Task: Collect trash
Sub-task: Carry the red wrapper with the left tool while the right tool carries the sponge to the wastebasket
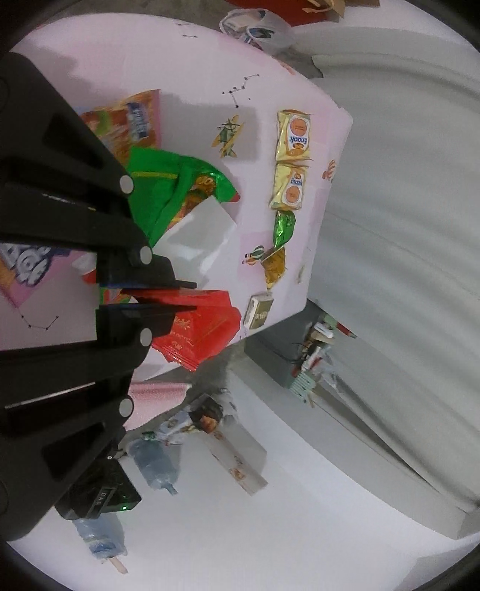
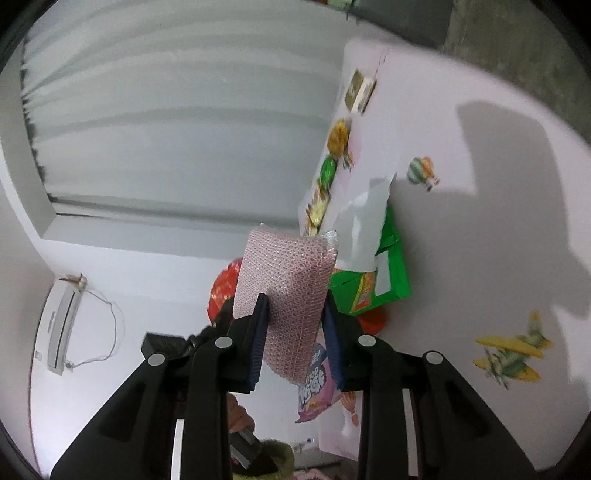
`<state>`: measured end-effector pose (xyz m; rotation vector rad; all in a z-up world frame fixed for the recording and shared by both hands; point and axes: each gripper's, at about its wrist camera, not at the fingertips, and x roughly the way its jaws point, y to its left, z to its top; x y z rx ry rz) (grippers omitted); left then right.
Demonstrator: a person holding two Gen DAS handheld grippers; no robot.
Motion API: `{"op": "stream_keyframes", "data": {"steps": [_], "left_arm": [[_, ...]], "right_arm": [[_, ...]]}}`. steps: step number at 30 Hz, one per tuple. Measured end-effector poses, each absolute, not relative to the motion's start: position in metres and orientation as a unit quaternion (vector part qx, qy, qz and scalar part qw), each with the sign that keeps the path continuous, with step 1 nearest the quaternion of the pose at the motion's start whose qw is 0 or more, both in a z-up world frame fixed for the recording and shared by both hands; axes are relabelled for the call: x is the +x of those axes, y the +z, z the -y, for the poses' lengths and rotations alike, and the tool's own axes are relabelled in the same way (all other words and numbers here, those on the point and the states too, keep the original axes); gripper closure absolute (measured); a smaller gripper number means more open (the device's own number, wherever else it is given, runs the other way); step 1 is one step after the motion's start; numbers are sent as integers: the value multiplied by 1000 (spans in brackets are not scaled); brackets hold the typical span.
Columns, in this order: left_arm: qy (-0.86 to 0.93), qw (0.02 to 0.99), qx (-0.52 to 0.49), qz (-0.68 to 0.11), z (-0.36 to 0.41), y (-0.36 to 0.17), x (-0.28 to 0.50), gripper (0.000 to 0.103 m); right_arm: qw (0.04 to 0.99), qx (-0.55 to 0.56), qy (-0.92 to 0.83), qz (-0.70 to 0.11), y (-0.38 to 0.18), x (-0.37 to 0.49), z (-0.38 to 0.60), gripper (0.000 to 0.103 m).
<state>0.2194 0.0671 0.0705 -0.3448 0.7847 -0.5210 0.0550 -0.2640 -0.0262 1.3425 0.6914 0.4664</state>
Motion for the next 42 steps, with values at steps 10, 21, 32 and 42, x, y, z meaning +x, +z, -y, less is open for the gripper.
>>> {"op": "stream_keyframes", "data": {"steps": [10, 21, 32, 42], "left_arm": [[-245, 898, -116, -346, -26, 66, 170, 100], [-258, 898, -74, -349, 20, 58, 147, 100], [-293, 887, -32, -356, 79, 49, 135, 100], [-336, 866, 7, -369, 148, 35, 124, 100]], "right_arm": [[707, 628, 176, -272, -41, 4, 300, 75], [720, 635, 159, -230, -36, -30, 331, 75], [713, 661, 132, -193, -48, -57, 371, 75], [710, 680, 92, -159, -63, -88, 409, 75]]}}
